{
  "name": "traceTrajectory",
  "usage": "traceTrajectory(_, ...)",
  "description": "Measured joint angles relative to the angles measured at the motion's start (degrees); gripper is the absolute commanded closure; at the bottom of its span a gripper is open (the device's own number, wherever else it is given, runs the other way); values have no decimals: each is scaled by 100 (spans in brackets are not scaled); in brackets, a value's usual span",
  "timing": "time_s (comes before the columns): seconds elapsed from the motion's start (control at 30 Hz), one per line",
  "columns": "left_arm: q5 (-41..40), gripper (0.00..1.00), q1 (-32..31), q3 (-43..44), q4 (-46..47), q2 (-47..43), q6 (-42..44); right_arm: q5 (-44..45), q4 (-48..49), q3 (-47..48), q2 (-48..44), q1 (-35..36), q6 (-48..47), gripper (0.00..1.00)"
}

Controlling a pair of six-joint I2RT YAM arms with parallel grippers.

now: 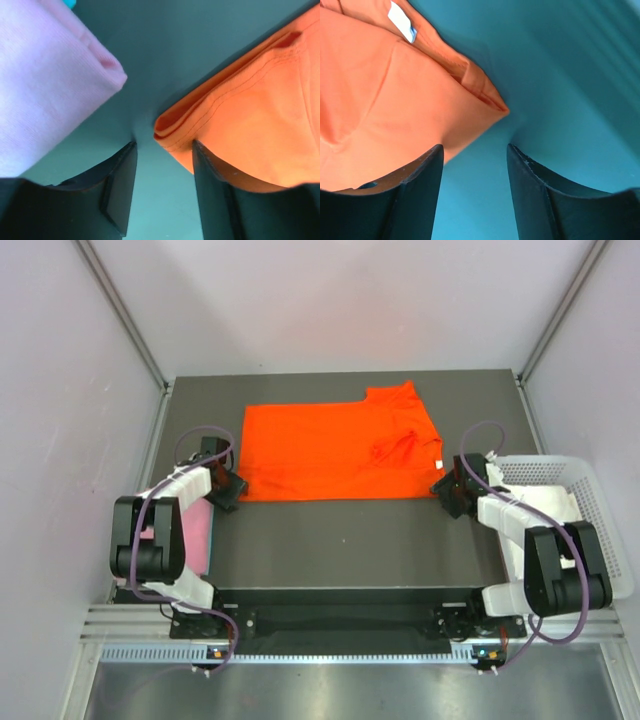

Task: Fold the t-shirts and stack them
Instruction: Fold the tshirt

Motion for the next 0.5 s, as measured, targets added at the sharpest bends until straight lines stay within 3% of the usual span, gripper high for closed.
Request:
traceTrajectory(0.2,-37,57,52,177,42,192,24,7,295,35,177,-7,57,50)
traceTrajectory(0.3,-63,73,59,269,85,299,61,20,378,118,321,-15,59,59)
traceTrajectory(0.33,-68,86,61,284,109,332,111,22,398,144,378,-22,66,64)
traceTrajectory(0.37,-63,94,61,302,118,352,125,22,420,173,426,-39,72,82)
traceTrajectory(0.4,-61,100,61,310,142,382,170,33,409,188,461,-55,44,90)
traceTrajectory(0.47,-52,100,61,339,133,400,234,46,356,188,511,-94,52,100)
traceTrajectory(0.5,-52,100,61,341,127,400,260,66,339,190,511,-109,31,100)
